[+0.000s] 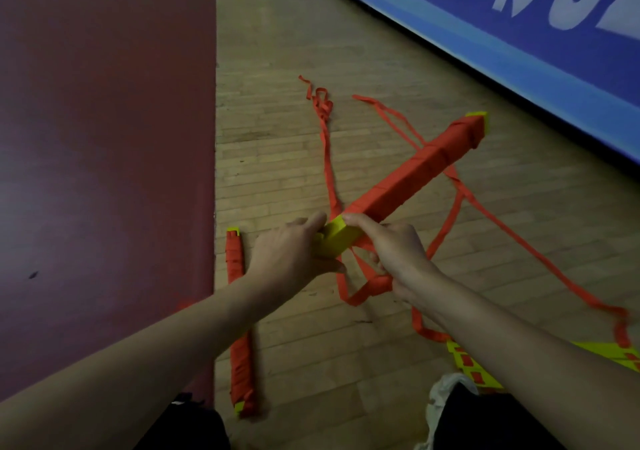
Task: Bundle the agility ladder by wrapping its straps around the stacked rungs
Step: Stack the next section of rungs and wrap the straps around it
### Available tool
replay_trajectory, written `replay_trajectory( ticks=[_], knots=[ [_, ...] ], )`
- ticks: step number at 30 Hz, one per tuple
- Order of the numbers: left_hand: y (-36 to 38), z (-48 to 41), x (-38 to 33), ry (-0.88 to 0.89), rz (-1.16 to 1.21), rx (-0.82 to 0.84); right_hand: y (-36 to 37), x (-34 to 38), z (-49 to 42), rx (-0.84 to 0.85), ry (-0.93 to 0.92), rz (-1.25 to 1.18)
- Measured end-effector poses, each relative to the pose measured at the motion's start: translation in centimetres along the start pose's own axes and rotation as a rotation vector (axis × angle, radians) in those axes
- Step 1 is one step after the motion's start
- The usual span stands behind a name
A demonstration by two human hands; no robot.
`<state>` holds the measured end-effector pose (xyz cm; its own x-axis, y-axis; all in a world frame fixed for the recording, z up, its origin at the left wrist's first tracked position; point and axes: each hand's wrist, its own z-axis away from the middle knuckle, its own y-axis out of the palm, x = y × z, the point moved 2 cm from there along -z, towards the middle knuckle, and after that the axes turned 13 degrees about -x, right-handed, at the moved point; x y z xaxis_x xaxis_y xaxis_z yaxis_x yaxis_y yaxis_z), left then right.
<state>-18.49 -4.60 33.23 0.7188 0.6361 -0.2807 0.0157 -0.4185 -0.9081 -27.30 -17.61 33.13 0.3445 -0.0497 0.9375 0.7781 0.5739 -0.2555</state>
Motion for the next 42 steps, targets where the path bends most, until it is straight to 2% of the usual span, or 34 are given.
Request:
replay_trajectory(
  ticks=[2,3,6,7,9,12,17,22,26,30,32,34,36,39,42],
  knots=[
    [-0.1,0.1,-0.2,-0.015,0.136,0.026,-0.1,0.1,-0.1,0.033,0.022,-0.075],
    [0.0,0.1,-0.2,-0.056,0.282,0.074,-0.2,0.2,-0.1,0.055,0.027,-0.103],
    [-0.1,0.2,0.1,-0.34,0.838,0.343,0.0,-0.1,-0.1,0.14,0.035,-0.128],
    [-0.2,0.2,0.3,-0.392,0.939,0.403,0.2,-0.3,0.0,0.165,0.029,-0.123],
    [-0.4,0.0,0.8,-0.386,0.986,0.454,0.4,-0.4,-0.1,0.208,0.0,-0.08],
    [-0.8,-0.3,1.2,-0.428,1.028,0.442,-0.2,-0.1,-1.0,0.266,-0.088,0.075],
    [-1.2,-0.4,1.9,-0.312,1.007,0.467,-1.6,0.1,-1.7,0.562,-0.125,0.214],
    [-1.6,-0.6,2.0,-0.191,0.976,0.507,-1.9,-0.3,-3.3,0.36,-0.321,0.308],
    [-2.2,-0.6,1.9,-0.175,0.956,0.53,-1.3,-0.5,-2.8,0.452,-0.239,0.259],
    [-2.3,-0.6,1.6,-0.15,0.956,0.556,-1.3,-0.5,-2.3,0.452,-0.393,0.514],
    [-2.4,-0.5,1.6,-0.151,0.981,0.571,-1.6,-0.6,-2.4,0.485,-0.384,0.636],
    [-2.7,-0.4,1.8,-0.141,1.006,0.597,-2.0,-0.7,-3.2,0.35,-0.374,0.765],
    [-2.9,-0.3,1.8,-0.138,1.023,0.611,-2.7,-1.0,-4.6,0.088,-0.387,0.845],
    [-3.2,-0.5,1.8,-0.121,1.025,0.577,-3.9,-1.5,-6.1,-0.107,-0.445,0.653],
    [-3.3,-0.9,2.2,-0.14,0.992,0.512,-4.7,-1.5,-6.8,-0.199,-0.365,0.32]
  ],
)
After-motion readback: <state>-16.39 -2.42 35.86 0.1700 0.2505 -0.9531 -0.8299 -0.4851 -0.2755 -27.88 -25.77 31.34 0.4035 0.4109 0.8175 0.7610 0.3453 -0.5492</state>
